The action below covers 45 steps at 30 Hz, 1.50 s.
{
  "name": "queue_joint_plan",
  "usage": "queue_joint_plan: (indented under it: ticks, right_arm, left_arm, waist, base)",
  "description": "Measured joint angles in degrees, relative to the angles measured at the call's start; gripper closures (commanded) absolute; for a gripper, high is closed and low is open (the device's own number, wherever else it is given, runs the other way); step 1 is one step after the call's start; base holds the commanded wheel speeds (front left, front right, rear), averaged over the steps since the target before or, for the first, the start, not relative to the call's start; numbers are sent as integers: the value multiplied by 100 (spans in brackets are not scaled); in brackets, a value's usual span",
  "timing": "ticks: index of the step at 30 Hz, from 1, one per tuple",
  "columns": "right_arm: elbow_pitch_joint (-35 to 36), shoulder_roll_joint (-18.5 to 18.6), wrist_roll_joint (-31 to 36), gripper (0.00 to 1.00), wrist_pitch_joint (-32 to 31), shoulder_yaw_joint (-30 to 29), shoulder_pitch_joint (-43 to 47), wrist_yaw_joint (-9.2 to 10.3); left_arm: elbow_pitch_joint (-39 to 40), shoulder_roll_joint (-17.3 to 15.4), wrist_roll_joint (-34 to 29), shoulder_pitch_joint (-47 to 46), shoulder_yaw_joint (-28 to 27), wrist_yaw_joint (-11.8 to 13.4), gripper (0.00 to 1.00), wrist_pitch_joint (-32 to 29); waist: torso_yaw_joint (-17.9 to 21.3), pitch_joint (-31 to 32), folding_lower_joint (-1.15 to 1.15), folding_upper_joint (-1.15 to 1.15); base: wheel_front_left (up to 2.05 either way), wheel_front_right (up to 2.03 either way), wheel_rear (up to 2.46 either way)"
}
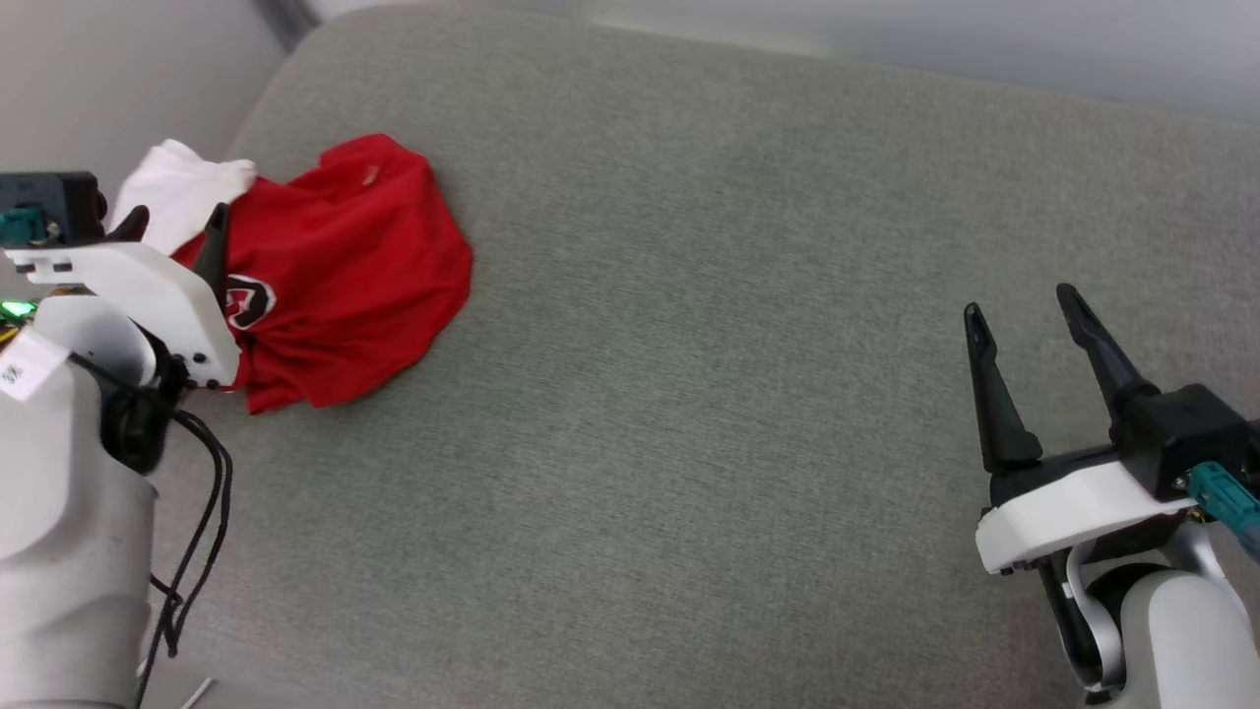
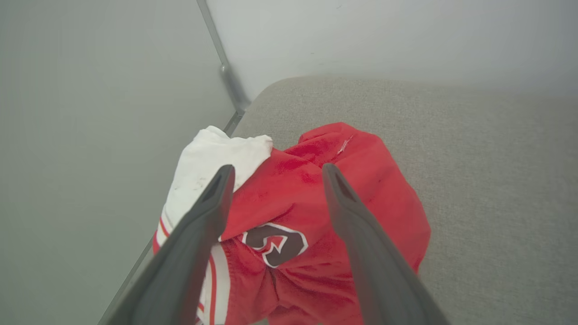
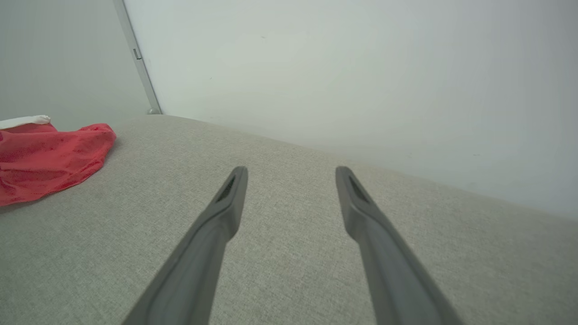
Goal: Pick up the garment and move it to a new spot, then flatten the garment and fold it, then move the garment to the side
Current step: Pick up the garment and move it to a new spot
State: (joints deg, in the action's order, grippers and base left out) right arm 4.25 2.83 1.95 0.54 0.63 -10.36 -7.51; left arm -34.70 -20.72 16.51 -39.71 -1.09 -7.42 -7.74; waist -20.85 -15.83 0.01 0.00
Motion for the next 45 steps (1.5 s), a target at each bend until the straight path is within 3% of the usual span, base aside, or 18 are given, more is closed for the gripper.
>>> queue_joint_plan:
  ticks: [9, 13, 19, 20, 21, 22, 31, 40, 45]
  right_arm:
    - [-16, 2, -74, 0, 152, -7, -279, 0]
    - [-49, 2, -116, 0, 170, 16, -428, 0]
    - [-71, 3, -122, 0, 191, 7, -527, 0]
    - [-73, 3, -148, 0, 202, 7, -538, 0]
    - [-71, 3, -147, 0, 204, 3, -549, 0]
    - [-71, 3, -147, 0, 207, -2, -551, 0]
    - [-176, 3, -170, 0, 254, -100, -511, 0]
    - [-361, 4, -407, 0, 354, -264, -215, 0]
    - [-353, 7, -593, 0, 353, -401, 71, 0]
  left_arm:
    - [-866, -949, 999, -524, 933, -8, 0, -1741]
    - [-1327, -1176, 1530, -562, 1123, -9, 0, -2353]
    - [-1771, -1261, 1895, -760, 1106, -13, 1, -2654]
    - [-1803, -1265, 1905, -771, 1112, -13, 56, -2646]
    - [-1837, -1261, 1904, -790, 1131, -14, 95, -2619]
    - [-1879, -1248, 1904, -812, 1156, -14, 100, -2590]
    - [-2145, -1105, 1636, -890, 1326, 57, 100, -1481]
    - [-1945, -1045, 1136, -1146, 1438, 358, 100, 730]
    - [-1802, -851, 1090, -1215, 1440, 423, 100, 1585]
  waist:
    - [656, -743, 0, 0]
    - [897, -1080, 0, 0]
    - [1064, -1309, 0, 0]
    - [1074, -1315, 0, 0]
    - [1077, -1312, -1, 0]
    - [1077, -1304, -1, 0]
    - [986, -962, 0, 0]
    - [852, -239, -1, 0]
    - [834, 226, -1, 0]
  base:
    - [0, 0, 0]
    - [0, 0, 0]
    - [0, 0, 0]
    - [0, 0, 0]
    - [0, 0, 0]
    - [0, 0, 0]
    - [0, 0, 0]
    - [0, 0, 0]
    - [0, 0, 0]
